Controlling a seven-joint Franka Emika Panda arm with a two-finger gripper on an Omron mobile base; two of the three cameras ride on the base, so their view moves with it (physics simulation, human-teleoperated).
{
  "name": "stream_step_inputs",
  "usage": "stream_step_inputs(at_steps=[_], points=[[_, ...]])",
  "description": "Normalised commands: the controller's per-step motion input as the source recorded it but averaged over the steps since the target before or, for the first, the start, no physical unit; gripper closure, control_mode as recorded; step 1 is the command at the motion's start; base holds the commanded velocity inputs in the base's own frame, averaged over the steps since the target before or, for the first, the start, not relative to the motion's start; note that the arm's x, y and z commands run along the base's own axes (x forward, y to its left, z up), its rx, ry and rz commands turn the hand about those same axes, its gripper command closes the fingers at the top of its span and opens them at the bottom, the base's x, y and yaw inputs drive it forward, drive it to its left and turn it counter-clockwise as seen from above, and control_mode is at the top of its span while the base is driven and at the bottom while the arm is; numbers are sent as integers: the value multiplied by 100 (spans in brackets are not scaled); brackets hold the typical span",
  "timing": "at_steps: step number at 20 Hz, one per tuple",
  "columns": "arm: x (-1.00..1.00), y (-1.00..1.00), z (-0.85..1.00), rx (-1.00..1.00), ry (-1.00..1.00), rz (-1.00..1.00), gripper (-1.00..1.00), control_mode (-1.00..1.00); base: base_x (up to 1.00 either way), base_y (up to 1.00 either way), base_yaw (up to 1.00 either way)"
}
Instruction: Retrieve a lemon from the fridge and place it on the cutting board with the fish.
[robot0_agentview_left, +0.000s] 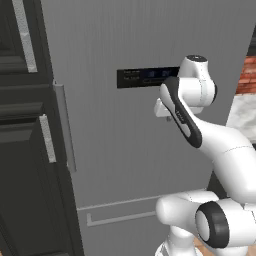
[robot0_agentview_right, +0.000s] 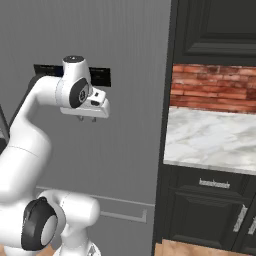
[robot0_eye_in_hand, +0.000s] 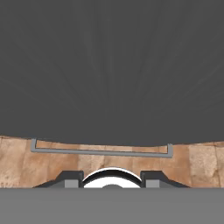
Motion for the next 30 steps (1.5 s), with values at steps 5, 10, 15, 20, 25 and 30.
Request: stream_step_inputs(at_steps=[5, 10, 15, 20, 25, 30], points=[[0, 0, 0, 0, 0, 0, -100, 100, 0, 0, 0], [0, 0, 0, 0, 0, 0, -100, 100, 0, 0, 0], [0, 0, 0, 0, 0, 0, -100, 100, -6, 0, -1], [0, 0, 0, 0, 0, 0, -100, 100, -15, 19, -6], [0, 0, 0, 0, 0, 0, -100, 100, -4, 48, -8], [0, 0, 0, 0, 0, 0, -100, 100, -14, 59, -13]])
